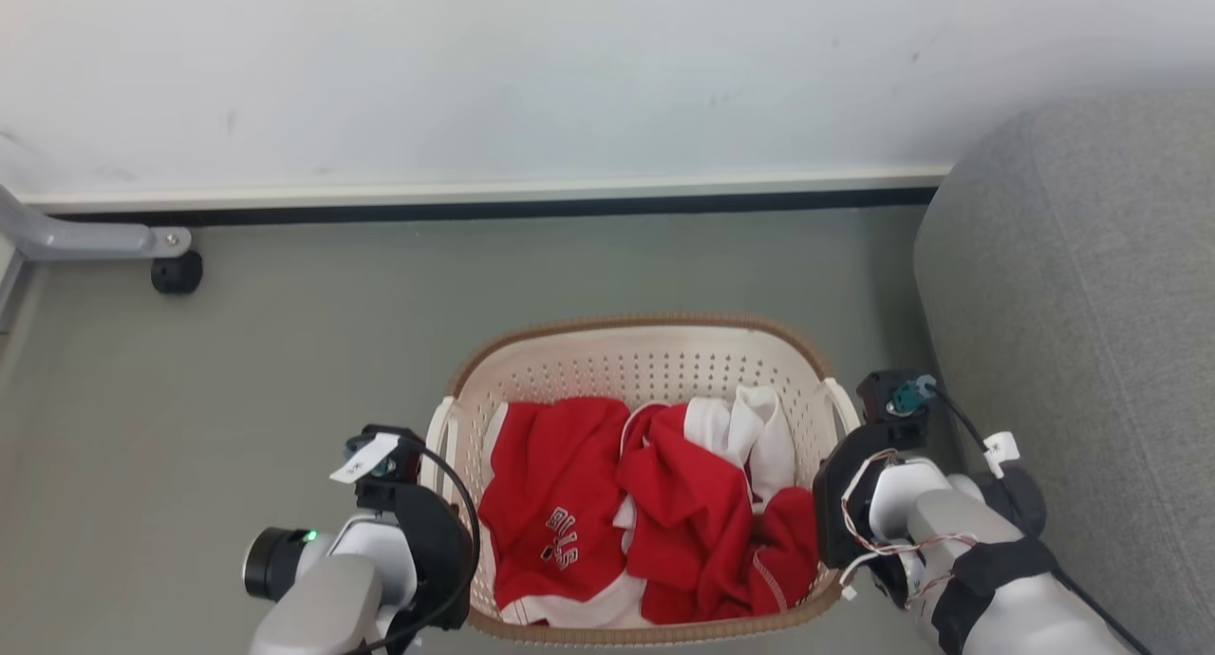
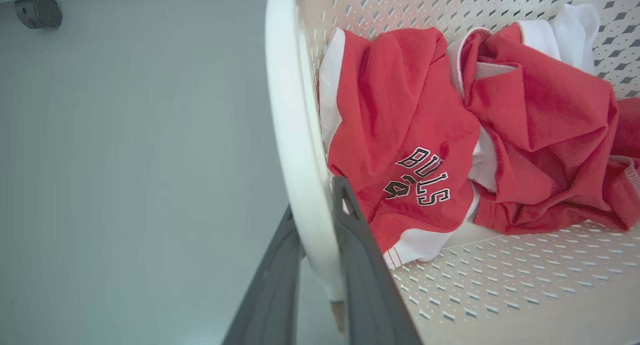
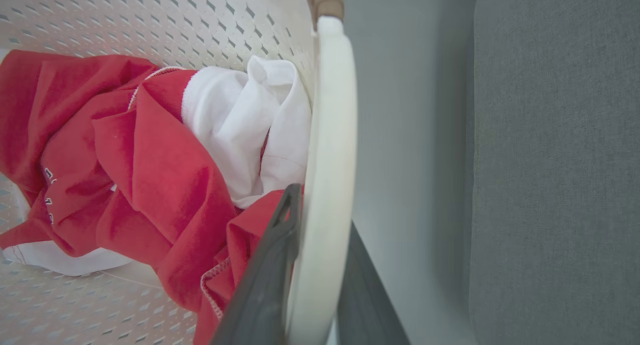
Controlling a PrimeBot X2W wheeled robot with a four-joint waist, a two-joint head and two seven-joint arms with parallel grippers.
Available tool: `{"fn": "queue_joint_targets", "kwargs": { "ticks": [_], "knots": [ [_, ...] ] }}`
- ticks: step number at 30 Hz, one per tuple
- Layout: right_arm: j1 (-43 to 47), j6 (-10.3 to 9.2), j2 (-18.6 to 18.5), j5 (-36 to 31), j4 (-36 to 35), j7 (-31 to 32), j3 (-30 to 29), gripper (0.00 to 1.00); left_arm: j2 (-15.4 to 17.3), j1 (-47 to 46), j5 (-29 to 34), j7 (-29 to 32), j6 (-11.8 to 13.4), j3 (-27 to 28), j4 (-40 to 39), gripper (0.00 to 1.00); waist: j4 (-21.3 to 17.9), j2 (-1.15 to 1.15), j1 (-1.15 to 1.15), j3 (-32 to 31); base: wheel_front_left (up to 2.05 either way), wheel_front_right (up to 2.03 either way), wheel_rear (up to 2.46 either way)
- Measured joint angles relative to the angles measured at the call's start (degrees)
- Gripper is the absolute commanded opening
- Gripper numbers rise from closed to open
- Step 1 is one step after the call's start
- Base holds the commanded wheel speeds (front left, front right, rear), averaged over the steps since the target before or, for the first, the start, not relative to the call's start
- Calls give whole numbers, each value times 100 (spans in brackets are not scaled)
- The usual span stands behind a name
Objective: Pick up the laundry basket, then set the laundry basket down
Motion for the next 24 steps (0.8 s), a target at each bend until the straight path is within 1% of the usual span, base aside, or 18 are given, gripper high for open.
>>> {"fn": "queue_joint_targets", "kwargs": {
  "ticks": [12,16,24],
  "knots": [
    [392,-81,25,426,-103,302,358,0,56,371,-55,254,-4,-87,5,0,-53,0,0,-505,0,0,0],
    [462,-123,27,565,-104,386,457,0,60,436,-67,331,-5,-109,7,0,-74,0,0,-612,0,0,0],
    [462,-132,29,684,-114,506,627,0,80,516,-214,453,-5,-130,5,0,-88,0,1,-738,0,0,0]
  ]
}}
